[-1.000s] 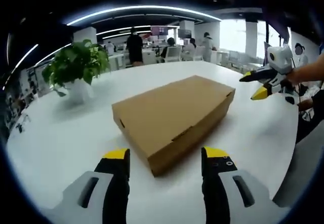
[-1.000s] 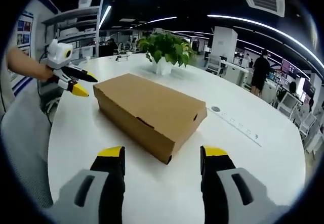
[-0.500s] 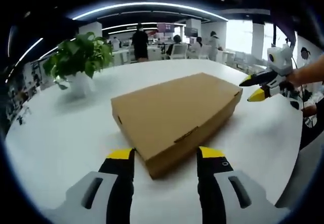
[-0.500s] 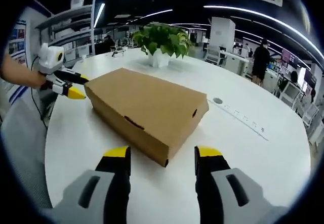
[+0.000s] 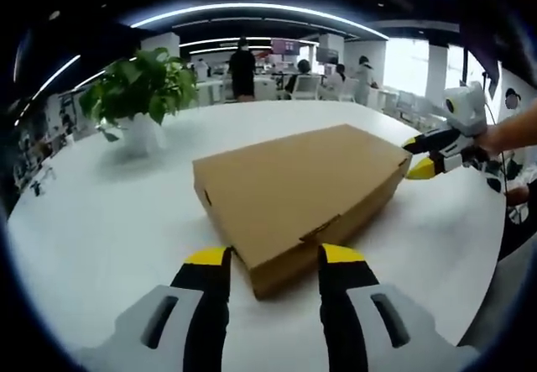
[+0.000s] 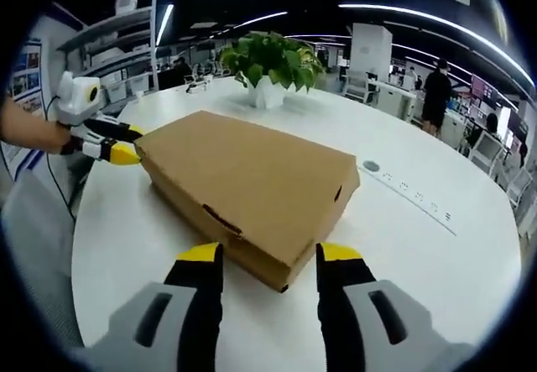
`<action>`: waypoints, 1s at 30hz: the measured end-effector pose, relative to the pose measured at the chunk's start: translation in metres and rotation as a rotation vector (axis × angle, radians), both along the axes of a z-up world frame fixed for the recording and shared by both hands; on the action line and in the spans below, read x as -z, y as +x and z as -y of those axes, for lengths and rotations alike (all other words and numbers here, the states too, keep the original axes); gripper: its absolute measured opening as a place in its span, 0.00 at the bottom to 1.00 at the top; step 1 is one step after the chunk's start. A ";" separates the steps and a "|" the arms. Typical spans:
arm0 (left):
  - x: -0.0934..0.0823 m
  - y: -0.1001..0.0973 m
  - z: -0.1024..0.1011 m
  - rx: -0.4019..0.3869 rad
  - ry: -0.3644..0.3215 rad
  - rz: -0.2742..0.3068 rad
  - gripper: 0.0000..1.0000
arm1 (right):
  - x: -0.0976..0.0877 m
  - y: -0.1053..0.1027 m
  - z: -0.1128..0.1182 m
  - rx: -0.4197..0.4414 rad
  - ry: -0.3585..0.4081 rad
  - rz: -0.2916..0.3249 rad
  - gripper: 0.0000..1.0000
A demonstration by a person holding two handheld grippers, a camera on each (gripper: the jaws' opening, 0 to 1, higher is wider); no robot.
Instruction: Operate the shoe box by opening the lid, removing the specified soft item, and placing it in the target area until the item is outside and the box remains undamaged.
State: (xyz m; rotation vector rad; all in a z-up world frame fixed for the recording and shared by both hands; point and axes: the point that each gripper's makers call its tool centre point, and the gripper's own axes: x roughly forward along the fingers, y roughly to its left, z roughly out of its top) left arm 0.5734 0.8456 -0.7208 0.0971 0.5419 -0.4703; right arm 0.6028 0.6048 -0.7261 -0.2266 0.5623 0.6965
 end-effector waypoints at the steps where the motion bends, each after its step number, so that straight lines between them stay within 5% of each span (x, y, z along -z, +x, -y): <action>1: 0.000 0.000 0.000 -0.003 0.000 0.000 0.40 | 0.000 0.001 0.000 0.002 0.001 0.000 0.40; 30: 0.001 0.000 -0.005 0.026 0.033 -0.030 0.37 | 0.001 -0.009 -0.007 0.066 0.024 -0.027 0.37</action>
